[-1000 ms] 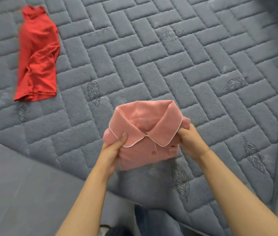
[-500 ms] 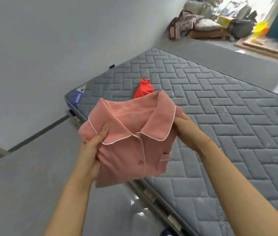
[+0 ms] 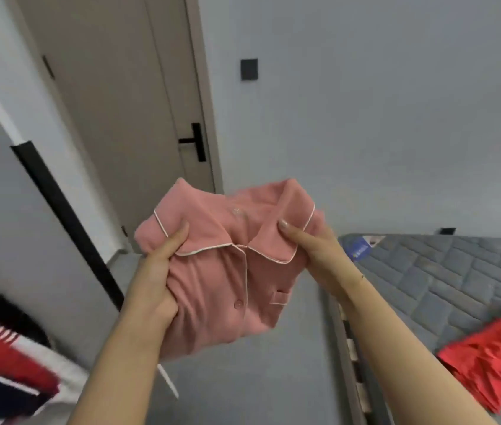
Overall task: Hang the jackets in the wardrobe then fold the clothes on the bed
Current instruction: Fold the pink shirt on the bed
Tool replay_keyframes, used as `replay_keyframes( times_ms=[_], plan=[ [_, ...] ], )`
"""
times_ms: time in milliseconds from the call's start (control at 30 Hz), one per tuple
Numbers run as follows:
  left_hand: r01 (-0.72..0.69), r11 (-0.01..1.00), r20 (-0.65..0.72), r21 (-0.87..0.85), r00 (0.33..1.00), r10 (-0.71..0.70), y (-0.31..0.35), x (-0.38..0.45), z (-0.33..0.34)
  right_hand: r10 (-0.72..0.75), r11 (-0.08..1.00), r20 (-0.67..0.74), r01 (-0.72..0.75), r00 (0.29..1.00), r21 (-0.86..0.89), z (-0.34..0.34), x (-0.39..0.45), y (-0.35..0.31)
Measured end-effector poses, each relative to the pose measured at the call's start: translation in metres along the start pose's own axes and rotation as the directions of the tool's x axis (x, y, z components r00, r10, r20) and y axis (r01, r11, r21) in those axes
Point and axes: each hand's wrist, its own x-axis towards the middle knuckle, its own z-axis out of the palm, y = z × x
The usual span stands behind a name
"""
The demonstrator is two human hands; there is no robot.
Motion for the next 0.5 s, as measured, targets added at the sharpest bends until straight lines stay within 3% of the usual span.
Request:
replay_keyframes(
  times_ms=[100, 200, 333, 500],
  plan=[
    [-0.208, 0.978, -0.160, 0.029, 0.964, 0.210, 0.046, 0.004, -0.037, 0.006, 1.000, 0.210, -0.001, 0.978, -0.020, 0.053, 0.060, -0.009],
    [-0.402, 0.912, -0.287, 0.083, 0.867, 0.408, 0.086, -0.006, -0.067, -0.043, 0.999, 0.378, 0.035, 0.925, 0.030, 0.114, 0.108, -0.017],
    [-0.599, 0.774, -0.417, 0.206, 0.662, 0.623, 0.125, -0.037, -0.097, -0.080, 0.996, 0.577, 0.038, 0.813, 0.084, 0.198, 0.144, -0.027],
    [-0.688, 0.646, -0.537, 0.331, 0.426, 0.728, 0.163, -0.087, -0.135, -0.118, 0.987, 0.782, -0.014, 0.612, 0.160, 0.304, 0.153, -0.026]
  ],
)
